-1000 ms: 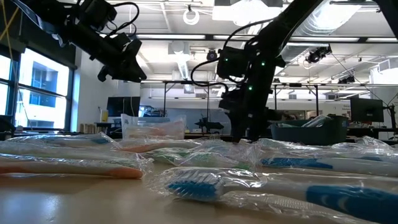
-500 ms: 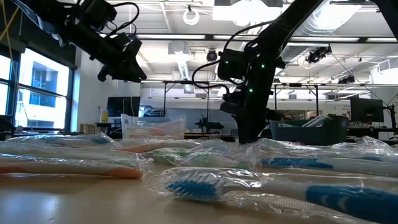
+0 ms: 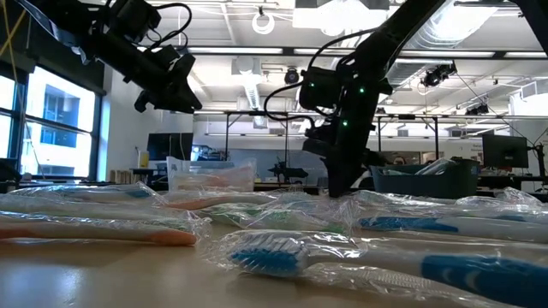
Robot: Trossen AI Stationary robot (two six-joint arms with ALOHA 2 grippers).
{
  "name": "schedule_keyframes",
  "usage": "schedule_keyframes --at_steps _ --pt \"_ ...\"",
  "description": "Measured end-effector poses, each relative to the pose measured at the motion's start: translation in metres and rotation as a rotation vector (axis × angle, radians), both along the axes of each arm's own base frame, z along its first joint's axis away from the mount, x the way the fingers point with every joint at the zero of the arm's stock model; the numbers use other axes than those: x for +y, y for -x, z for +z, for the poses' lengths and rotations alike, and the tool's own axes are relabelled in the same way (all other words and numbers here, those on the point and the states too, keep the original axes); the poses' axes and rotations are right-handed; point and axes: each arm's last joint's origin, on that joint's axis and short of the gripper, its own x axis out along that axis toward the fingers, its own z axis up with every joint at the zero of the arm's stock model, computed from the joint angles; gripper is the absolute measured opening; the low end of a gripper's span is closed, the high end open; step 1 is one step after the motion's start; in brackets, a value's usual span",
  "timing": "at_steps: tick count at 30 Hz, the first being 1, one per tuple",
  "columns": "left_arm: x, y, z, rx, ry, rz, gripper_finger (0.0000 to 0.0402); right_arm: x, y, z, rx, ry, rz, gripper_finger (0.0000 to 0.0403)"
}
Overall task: Pick & Place Toothbrushes
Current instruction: Put the orange toothbrush into the transparent bin
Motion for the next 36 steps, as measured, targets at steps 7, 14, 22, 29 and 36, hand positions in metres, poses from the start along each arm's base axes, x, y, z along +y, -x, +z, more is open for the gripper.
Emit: schedule_keyframes --at_steps 7,14,22,29,36 --pt "0.0 0.0 0.0 -0.001 0.0 0.0 0.0132 -0.001 -0.002 0.011 -0.078 0.001 0.036 0.001" --pt "0.0 0.0 0.0 -0.001 -0.001 0.0 0.0132 -0.01 -0.002 0.042 -0.245 0.022 0.057 0.001" --pt "0.001 0.0 0.001 -0.002 -0.009 0.019 0.0132 -0.026 0.009 0.088 -0.43 0.124 0.062 0.001" --pt "0.001 0.001 0.001 0.002 -0.018 0.048 0.0132 -0.043 0.018 0.122 -0.607 0.232 0.04 0.001" --pt "0.001 -0.001 0.004 -0.102 0.038 0.042 0.0132 -0.063 0.023 0.14 -0.808 0.208 0.105 0.001"
